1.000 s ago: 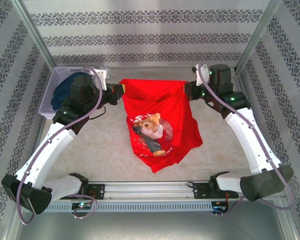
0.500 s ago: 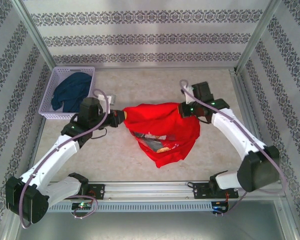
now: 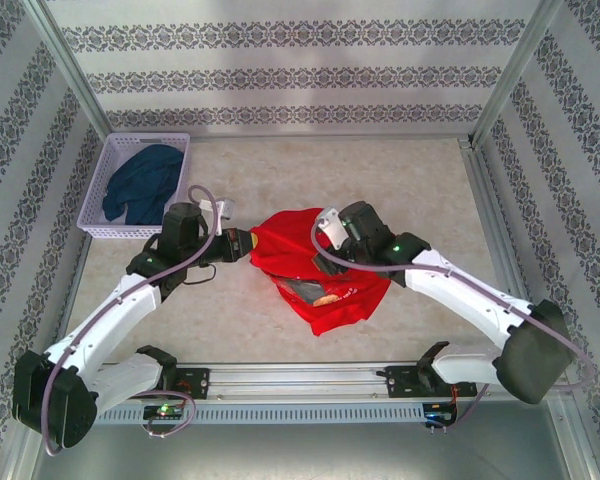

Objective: Fold the inside-out t-shirt
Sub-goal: Flatten out the T-shirt at the center of the table, then adjust the T-shirt at the center of the table.

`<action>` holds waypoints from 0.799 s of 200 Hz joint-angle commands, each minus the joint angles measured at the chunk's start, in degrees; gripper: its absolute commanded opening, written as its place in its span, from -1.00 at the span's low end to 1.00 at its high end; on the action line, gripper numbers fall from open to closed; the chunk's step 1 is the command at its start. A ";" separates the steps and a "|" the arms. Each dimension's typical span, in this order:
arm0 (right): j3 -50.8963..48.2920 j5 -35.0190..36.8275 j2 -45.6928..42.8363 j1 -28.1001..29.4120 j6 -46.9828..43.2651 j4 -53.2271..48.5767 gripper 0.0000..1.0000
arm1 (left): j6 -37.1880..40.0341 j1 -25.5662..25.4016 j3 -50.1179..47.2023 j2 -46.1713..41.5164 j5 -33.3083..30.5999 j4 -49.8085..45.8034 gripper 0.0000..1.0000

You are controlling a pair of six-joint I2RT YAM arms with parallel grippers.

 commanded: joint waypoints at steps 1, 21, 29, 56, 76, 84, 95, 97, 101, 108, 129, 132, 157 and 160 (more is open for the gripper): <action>-1.78 1.96 0.05 1.69 -8.26 5.46 0.47 | 0.92 0.63 3.03 -1.08 0.57 -0.95 -1.00; -1.50 2.23 2.59 1.79 -9.94 7.87 0.48 | 1.30 0.55 3.47 -1.40 0.21 -1.61 -1.00; -1.15 2.06 4.22 1.54 -10.68 8.37 0.46 | 1.48 0.62 3.46 -1.56 0.08 -1.84 -1.00; 0.63 -2.69 10.00 -0.32 -12.10 10.83 0.38 | 2.08 0.56 3.56 -1.95 -0.56 -2.60 -1.00; 1.64 -4.58 12.93 -1.37 -11.73 12.83 0.12 | 2.64 0.58 3.54 -2.21 -1.58 -3.37 -1.00; 2.25 -5.20 13.57 -2.09 -11.05 12.88 -0.17 | 2.80 0.63 3.37 -2.39 -2.12 -3.49 -1.00; 3.27 -6.78 13.36 -3.47 -9.41 12.10 -0.54 | 3.38 0.56 3.05 -2.76 -4.25 -4.44 -1.00; 3.49 -7.30 13.17 -3.69 -9.12 11.87 -0.60 | 3.57 0.60 2.96 -2.86 -4.93 -4.71 -1.00; 3.82 -8.50 12.72 -4.25 -8.33 11.46 -0.70 | 3.91 0.58 2.80 -2.96 -6.63 -5.59 -1.00; 4.19 -11.51 11.72 -5.42 -6.74 10.90 -0.84 | 4.37 0.60 2.51 -3.09 -10.69 -7.31 -1.00; 5.40 -26.03 9.26 -9.82 -0.09 9.80 -1.00 | 5.70 0.54 0.91 -2.00 -23.06 -11.95 -0.94; 5.58 -27.80 9.08 -10.25 0.93 9.73 -1.00 | 5.81 0.58 0.82 -1.59 -24.46 -12.49 -0.90; 8.43 -37.90 9.36 -12.79 6.53 7.32 -1.00 | 8.20 -0.15 2.47 1.59 -28.30 -14.78 -0.41; 8.83 -38.94 9.53 -13.12 7.25 7.09 -1.00 | 8.45 -0.51 2.75 1.64 -28.57 -14.67 -0.34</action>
